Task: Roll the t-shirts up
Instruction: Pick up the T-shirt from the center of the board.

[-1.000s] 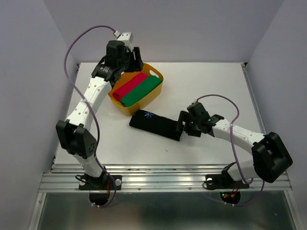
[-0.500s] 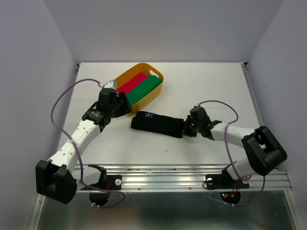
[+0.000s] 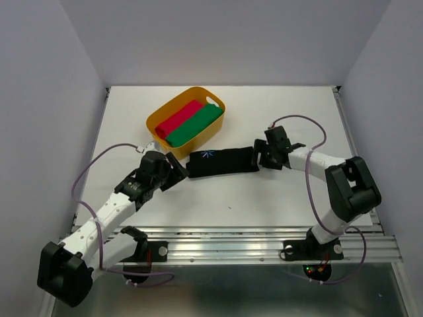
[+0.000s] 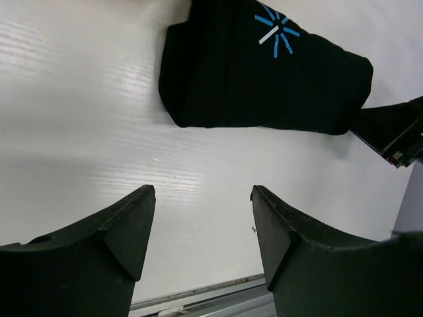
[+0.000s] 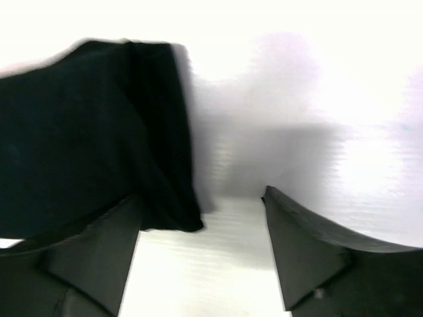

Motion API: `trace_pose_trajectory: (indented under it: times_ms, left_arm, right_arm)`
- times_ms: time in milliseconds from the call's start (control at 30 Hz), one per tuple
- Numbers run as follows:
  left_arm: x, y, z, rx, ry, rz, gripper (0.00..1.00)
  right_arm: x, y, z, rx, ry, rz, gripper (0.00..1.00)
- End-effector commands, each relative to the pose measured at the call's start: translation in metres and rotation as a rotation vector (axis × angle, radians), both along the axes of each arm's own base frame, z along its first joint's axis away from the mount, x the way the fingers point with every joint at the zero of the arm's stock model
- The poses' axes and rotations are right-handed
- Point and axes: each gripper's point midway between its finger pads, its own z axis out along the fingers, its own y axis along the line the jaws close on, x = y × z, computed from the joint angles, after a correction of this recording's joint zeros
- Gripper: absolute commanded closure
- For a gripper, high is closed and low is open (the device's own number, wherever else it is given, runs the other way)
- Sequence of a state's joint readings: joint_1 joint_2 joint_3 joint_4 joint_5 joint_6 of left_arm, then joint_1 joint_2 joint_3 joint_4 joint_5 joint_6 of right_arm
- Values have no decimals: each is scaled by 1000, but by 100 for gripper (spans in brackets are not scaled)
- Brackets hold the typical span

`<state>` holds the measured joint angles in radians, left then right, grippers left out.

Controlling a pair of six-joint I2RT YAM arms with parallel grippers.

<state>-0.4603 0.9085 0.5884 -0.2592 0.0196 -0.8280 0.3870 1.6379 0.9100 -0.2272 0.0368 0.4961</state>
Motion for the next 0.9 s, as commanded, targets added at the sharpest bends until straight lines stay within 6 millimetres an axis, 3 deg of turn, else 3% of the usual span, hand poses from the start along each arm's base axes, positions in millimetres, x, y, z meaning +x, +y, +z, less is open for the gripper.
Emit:
trace_pose_trajectory:
  times_ms: [0,133,467,633,700,867]
  left_arm:
    - [8,-12,3,-88,-34,110,28]
    - [18,-17,-25,-36,1,121,27]
    - [61,-25,-43,46,-90,115,23]
    - [71,-58,-44,-4,-142,-42,23]
    - [68,-72,-57,-2,-106,-94,24]
    - [50,-101,-53,-42,-96,-162,25]
  right_arm:
    - [-21,-32,-9,-149,74,-20,18]
    - [-19,-30,8,-116,32,-39,17]
    - [-24,-34,35,-102,-15,-51,16]
    - [-27,-35,40,-100,-23,-52,16]
    - [-28,-36,40,-104,-20,-56,16]
    - [-29,-38,43,-107,-27,-62,16]
